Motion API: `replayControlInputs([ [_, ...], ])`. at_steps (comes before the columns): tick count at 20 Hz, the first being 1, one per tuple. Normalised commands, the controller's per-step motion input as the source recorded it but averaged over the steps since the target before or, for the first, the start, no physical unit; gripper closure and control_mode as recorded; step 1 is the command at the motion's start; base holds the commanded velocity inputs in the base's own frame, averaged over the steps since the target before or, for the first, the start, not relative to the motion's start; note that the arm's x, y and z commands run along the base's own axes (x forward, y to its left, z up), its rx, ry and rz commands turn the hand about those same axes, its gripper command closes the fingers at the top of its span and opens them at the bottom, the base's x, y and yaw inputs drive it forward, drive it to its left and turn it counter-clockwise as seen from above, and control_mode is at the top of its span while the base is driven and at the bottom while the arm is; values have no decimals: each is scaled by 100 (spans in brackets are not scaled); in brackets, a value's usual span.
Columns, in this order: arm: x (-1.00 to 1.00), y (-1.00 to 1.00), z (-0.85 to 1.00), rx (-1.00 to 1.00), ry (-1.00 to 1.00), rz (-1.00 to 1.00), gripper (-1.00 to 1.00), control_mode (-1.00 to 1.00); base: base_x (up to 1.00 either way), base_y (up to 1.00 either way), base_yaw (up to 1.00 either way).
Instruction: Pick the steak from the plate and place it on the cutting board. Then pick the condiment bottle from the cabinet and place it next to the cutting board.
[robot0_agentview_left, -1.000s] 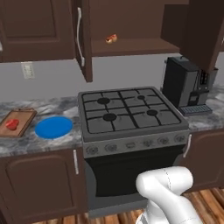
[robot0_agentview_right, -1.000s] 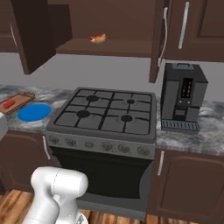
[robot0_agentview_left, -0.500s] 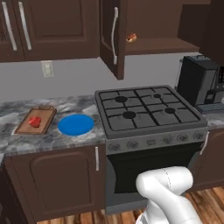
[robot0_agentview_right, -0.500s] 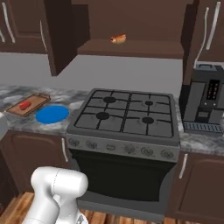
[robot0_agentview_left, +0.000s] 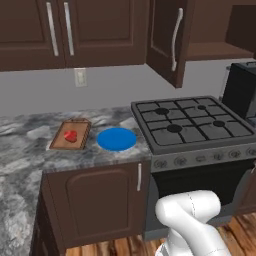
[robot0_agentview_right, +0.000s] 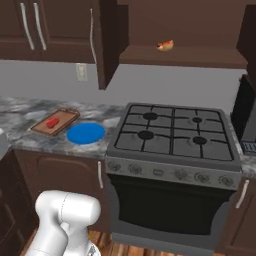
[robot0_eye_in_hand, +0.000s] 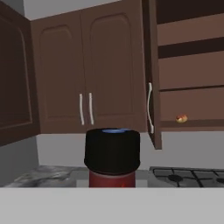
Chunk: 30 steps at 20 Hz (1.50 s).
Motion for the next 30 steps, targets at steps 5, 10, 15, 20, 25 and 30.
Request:
replayControlInputs([
  [5,0,0,0,0,0,0,100,100,-10,54,0],
  [10,0,0,0,0,0,0,100,100,-3,47,0],
  [15,0,0,0,0,0,0,100,100,0,43,0],
  [20,0,0,0,0,0,0,100,100,0,38,0],
  [25,0,0,0,0,0,0,100,100,0,36,0],
  [30,0,0,0,0,0,0,100,100,4,34,0],
])
